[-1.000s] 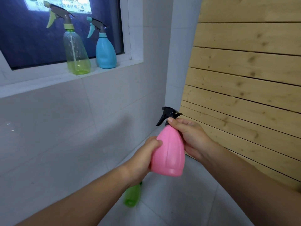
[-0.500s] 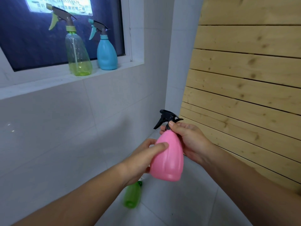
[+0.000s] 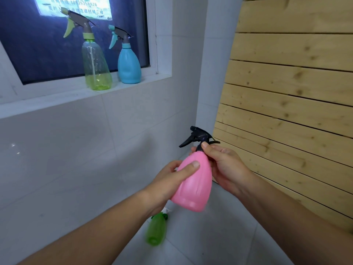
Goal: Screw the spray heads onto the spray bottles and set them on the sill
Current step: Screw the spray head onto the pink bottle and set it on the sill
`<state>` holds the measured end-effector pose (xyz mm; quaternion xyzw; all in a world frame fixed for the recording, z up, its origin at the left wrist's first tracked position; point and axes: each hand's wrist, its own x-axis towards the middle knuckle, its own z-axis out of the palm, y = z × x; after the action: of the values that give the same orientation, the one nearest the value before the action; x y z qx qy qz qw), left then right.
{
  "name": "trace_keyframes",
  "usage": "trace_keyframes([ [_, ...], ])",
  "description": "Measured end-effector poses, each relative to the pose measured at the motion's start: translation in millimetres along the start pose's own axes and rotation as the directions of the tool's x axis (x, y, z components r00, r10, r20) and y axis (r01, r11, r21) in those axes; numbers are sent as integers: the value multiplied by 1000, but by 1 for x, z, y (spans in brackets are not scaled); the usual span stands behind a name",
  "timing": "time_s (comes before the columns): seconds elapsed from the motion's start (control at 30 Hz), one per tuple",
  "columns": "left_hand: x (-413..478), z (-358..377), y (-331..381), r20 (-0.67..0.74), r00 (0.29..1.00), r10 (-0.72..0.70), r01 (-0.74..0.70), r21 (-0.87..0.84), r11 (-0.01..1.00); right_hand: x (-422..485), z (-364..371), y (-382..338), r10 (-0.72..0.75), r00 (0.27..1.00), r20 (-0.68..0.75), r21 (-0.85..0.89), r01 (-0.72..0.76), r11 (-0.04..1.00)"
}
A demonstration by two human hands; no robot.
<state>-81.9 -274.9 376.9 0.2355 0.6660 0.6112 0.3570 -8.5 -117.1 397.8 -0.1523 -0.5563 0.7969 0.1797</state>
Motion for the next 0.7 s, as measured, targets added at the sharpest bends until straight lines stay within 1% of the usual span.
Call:
trace_keyframes([
  [0.1, -1, 0, -3, 163, 986, -27, 43, -96, 994, -3, 3, -1, 8, 1000, 30, 39, -9, 999],
  [0.17, -2, 0, -7, 189, 981, -35, 50, -74, 996, -4, 5, -1, 13, 999, 45, 41, -15, 999],
  [0.33, -3, 7, -10, 133, 991, 10, -2, -59, 998, -8, 6, -6, 33, 996, 77, -70, -27, 997],
  [0.43, -4, 10, -9, 54, 998, 17, -15, -25, 1000, -10, 8, -7, 14, 997, 81, -94, -6, 996],
  [0.53, -8, 12, -6, -13, 999, 35, -34, 53, 998, -9, 10, -1, -20, 999, 49, -67, 23, 997],
  [0.63, -10, 14, -4, -93, 991, 91, -74, 171, 982, -9, 10, 5, -43, 999, 20, -99, 45, 994],
  [0.7, -11, 15, -4, -120, 986, 117, -88, 223, 971, -8, 9, 7, -42, 999, 17, -104, 43, 994],
])
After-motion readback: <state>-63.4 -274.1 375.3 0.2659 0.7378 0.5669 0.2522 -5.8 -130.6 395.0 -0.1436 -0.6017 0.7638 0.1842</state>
